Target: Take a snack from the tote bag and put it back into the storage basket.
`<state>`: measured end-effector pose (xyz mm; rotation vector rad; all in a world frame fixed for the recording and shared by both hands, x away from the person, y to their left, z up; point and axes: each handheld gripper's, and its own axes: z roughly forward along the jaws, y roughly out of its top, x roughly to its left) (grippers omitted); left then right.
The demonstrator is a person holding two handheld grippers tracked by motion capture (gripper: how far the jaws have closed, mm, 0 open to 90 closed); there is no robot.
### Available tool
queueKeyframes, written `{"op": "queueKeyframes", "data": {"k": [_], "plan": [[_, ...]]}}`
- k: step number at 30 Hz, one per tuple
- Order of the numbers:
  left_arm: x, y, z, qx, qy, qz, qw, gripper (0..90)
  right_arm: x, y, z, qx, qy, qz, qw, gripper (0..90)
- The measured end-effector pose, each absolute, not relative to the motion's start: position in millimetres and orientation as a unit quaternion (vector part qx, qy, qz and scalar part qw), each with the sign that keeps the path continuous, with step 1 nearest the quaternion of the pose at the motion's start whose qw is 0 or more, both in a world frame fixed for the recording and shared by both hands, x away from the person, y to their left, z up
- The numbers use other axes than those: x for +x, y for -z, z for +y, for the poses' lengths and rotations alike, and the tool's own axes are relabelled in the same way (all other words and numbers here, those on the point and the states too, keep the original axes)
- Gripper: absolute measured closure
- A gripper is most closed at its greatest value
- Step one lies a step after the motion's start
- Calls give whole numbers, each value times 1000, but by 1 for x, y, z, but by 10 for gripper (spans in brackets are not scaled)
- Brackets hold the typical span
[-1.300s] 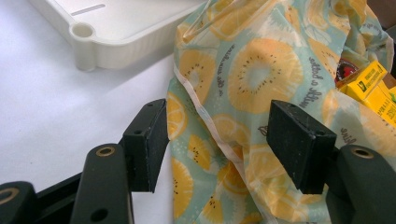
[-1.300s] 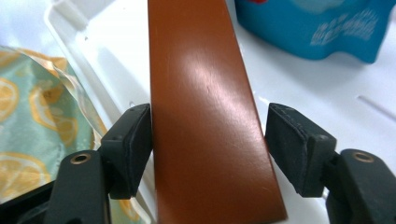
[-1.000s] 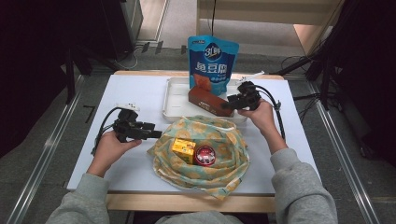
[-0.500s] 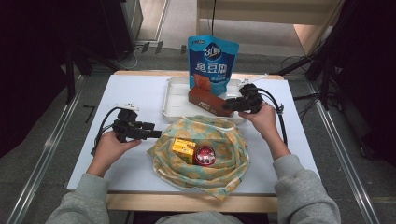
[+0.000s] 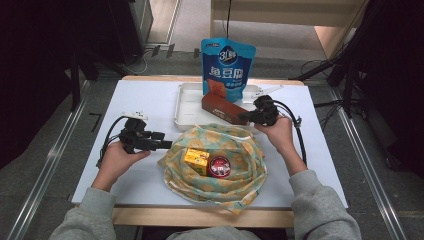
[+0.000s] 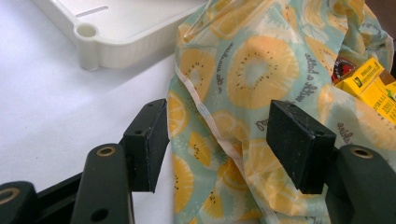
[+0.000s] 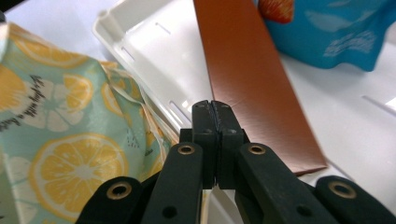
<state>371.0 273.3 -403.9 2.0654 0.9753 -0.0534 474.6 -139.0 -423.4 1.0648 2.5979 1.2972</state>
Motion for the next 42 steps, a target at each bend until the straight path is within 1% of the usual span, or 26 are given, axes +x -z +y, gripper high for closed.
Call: {"op": "queueKeyframes", "data": {"k": [10,15,18,25,34,42], "plan": [[369,404,274,823,22,391,412,392,478,435,-127,344,-398,850,11,900],[368,405,275,822,20,392,412,392,481,436,-128,351,-403,846,8,900],[368,405,275,822,21,393,412,392,482,436,-130,355,-398,846,18,900],[368,405,275,824,19,391,410,392,484,436,-133,362,-398,842,25,900],[368,405,275,821,20,394,413,392,495,439,-140,381,-385,840,42,900],[369,404,275,822,18,392,413,392,503,445,-146,400,-385,831,38,900]]}}
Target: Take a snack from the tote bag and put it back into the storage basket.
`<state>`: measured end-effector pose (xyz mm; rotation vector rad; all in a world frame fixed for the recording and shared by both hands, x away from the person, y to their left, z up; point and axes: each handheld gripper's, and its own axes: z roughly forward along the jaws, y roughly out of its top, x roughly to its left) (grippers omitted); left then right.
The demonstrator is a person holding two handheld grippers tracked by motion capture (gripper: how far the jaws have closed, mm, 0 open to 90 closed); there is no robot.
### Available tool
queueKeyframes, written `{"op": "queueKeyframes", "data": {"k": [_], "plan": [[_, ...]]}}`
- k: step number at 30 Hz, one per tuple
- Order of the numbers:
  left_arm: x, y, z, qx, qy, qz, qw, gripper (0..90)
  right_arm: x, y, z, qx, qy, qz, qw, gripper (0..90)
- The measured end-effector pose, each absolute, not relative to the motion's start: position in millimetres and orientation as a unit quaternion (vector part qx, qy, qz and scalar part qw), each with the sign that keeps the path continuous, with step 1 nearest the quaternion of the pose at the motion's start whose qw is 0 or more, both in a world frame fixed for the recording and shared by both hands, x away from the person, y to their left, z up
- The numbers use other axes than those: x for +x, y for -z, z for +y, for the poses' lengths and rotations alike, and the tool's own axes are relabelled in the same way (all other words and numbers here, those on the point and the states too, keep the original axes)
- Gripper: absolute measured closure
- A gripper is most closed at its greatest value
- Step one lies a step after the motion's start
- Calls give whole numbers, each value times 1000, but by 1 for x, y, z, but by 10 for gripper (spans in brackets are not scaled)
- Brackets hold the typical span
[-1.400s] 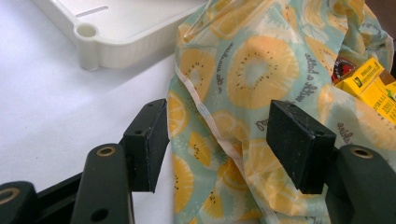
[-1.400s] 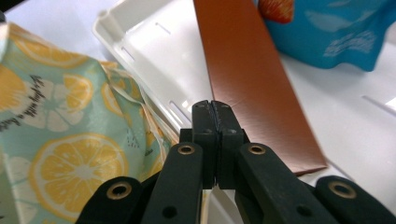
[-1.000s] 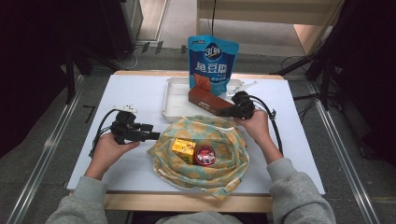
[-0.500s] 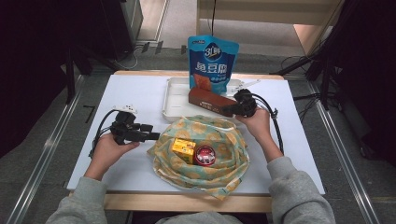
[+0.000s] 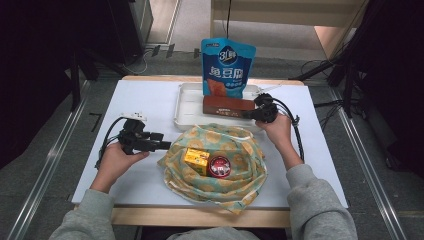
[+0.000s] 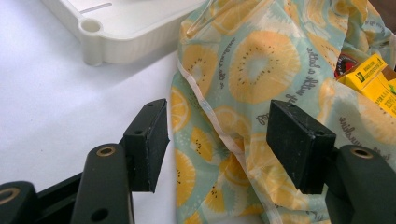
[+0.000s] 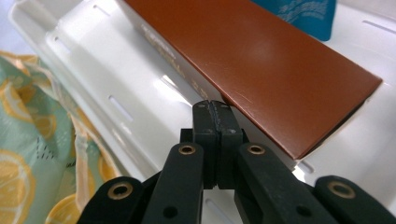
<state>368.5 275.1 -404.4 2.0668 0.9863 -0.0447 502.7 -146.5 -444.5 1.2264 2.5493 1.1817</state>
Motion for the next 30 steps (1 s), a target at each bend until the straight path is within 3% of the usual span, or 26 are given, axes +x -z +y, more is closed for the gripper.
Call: {"op": "queueKeyframes", "data": {"k": [30], "plan": [[371,405,274,822,22,391,414,392,518,450,-104,407,-382,829,33,900]]}}
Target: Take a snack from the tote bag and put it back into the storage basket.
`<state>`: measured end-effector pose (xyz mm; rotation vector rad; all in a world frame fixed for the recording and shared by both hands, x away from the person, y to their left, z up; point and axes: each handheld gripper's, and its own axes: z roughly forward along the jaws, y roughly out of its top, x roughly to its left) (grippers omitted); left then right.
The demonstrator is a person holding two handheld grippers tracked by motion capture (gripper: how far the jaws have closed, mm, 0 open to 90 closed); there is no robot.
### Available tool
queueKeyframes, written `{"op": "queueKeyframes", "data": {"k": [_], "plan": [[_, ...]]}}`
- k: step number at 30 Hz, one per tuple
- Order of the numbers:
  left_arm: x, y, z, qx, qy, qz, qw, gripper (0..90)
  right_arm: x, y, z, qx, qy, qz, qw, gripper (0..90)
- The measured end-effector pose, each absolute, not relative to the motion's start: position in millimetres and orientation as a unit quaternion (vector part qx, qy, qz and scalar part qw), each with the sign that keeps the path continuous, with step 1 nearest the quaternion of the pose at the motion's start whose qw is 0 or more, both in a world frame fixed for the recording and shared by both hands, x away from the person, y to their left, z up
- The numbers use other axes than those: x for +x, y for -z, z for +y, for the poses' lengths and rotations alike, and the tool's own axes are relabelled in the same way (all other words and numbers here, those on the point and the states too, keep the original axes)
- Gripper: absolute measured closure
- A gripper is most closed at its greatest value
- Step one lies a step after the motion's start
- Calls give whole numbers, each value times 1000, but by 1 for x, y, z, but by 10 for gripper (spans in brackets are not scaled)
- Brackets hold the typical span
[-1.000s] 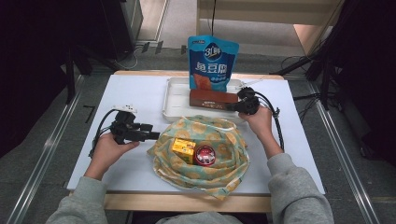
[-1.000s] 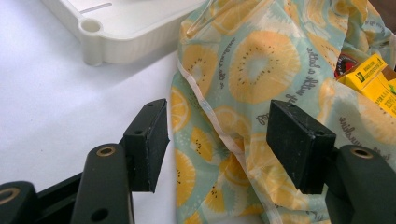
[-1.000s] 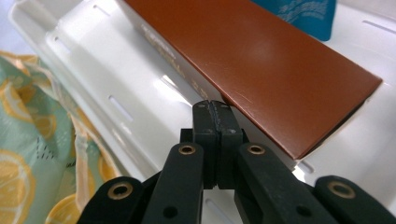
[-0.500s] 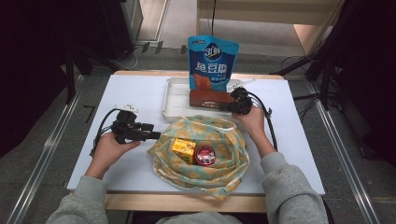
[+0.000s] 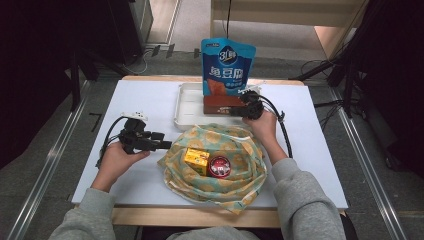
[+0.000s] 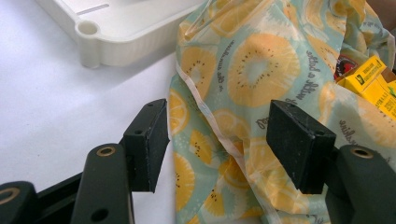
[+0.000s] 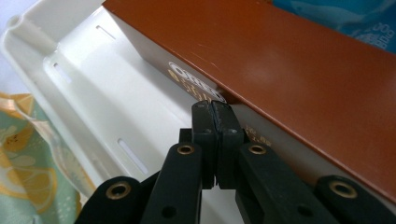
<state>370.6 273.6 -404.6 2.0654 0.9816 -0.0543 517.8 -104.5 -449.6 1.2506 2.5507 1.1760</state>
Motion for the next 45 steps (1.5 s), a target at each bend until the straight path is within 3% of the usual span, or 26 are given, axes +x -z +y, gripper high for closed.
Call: {"op": "queueKeyframes", "data": {"k": [29,37,41,45], "plan": [[370,404,274,820,22,391,416,392,520,449,-104,409,-389,825,29,878],[370,403,274,820,21,392,416,392,509,435,-112,401,-399,824,18,814],[370,403,274,820,21,393,417,393,500,431,-120,397,-402,825,14,720],[370,402,274,820,21,391,418,396,492,428,-124,398,-412,820,19,686]]}}
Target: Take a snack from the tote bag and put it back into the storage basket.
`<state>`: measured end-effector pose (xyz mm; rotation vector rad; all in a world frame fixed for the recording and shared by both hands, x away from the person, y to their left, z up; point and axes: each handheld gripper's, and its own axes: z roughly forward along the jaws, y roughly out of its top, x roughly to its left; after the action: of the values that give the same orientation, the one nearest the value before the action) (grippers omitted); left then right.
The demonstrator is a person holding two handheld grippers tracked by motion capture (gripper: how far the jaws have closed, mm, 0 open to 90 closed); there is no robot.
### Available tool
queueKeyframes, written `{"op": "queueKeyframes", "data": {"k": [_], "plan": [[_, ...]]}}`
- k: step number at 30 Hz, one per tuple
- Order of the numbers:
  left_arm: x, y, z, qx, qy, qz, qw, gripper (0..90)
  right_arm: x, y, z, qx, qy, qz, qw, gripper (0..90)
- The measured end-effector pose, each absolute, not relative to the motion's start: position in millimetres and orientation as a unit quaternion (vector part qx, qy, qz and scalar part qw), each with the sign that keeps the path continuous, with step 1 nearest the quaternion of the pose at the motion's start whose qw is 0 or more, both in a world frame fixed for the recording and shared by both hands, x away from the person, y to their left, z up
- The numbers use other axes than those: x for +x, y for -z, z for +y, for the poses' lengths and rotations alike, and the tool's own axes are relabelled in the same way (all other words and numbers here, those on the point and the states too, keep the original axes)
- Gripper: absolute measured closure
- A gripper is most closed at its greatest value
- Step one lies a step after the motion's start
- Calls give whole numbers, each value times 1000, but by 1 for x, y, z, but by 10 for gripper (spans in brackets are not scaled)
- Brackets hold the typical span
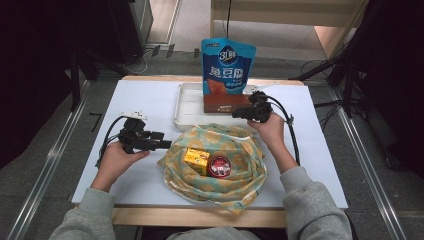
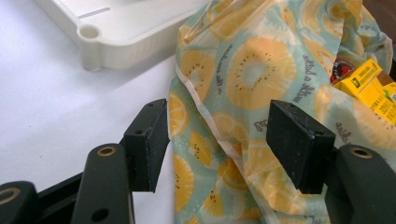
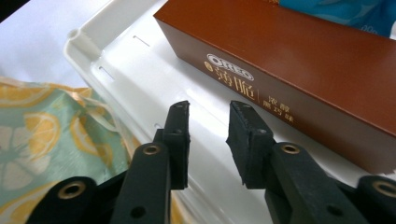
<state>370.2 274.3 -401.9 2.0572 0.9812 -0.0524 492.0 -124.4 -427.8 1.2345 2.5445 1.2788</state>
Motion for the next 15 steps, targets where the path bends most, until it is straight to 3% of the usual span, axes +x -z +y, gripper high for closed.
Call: {"op": "queueKeyframes", "data": {"k": [15], "plan": [[368,389,272,826,26,380,415,416,470,416,-131,373,-408,833,26,537]]}}
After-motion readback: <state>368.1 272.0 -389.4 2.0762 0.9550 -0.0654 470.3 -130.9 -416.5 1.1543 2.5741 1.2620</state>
